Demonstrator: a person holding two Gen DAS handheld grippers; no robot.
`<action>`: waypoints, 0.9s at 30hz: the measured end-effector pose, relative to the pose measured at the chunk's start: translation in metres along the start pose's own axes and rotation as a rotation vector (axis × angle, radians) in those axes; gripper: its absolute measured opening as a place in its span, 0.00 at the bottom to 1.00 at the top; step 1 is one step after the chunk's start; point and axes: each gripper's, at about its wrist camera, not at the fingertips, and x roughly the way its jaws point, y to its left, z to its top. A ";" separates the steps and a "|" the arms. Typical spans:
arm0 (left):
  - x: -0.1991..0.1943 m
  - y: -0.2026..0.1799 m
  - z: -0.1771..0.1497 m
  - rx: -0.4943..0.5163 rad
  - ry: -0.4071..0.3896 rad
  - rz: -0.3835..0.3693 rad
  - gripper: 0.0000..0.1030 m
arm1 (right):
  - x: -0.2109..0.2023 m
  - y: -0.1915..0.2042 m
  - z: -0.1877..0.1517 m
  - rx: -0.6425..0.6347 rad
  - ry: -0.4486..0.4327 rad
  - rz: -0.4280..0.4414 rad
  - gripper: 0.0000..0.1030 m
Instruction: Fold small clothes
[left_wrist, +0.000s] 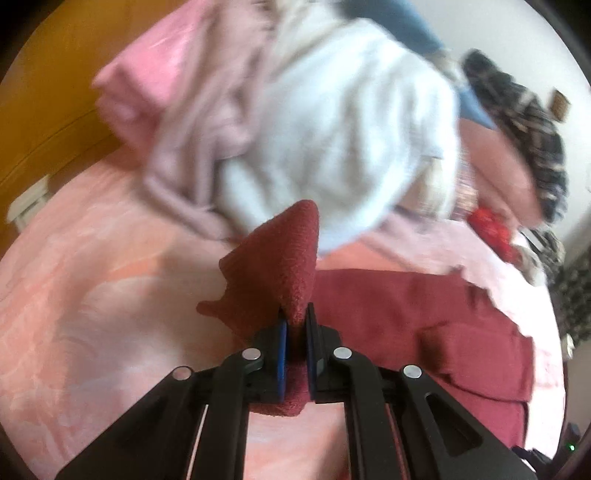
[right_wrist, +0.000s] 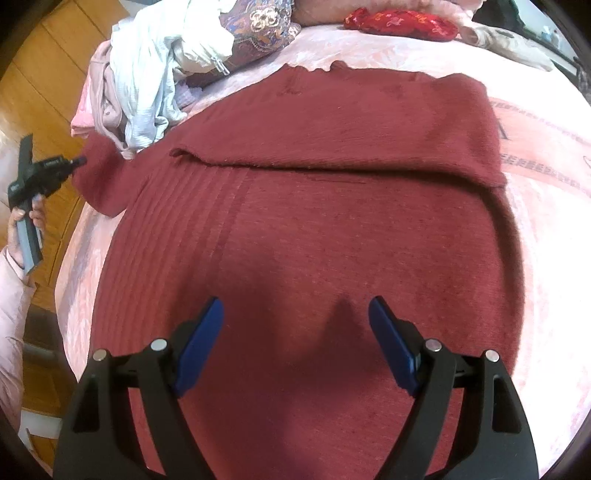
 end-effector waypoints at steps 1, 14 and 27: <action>-0.002 -0.019 -0.003 0.026 -0.004 -0.024 0.08 | -0.002 -0.002 0.000 0.004 -0.004 0.000 0.78; 0.011 -0.201 -0.050 0.214 0.032 -0.250 0.08 | -0.019 -0.027 -0.005 0.040 -0.043 0.016 0.78; 0.096 -0.242 -0.110 0.244 0.227 -0.177 0.08 | -0.018 -0.039 -0.003 0.052 -0.021 -0.007 0.78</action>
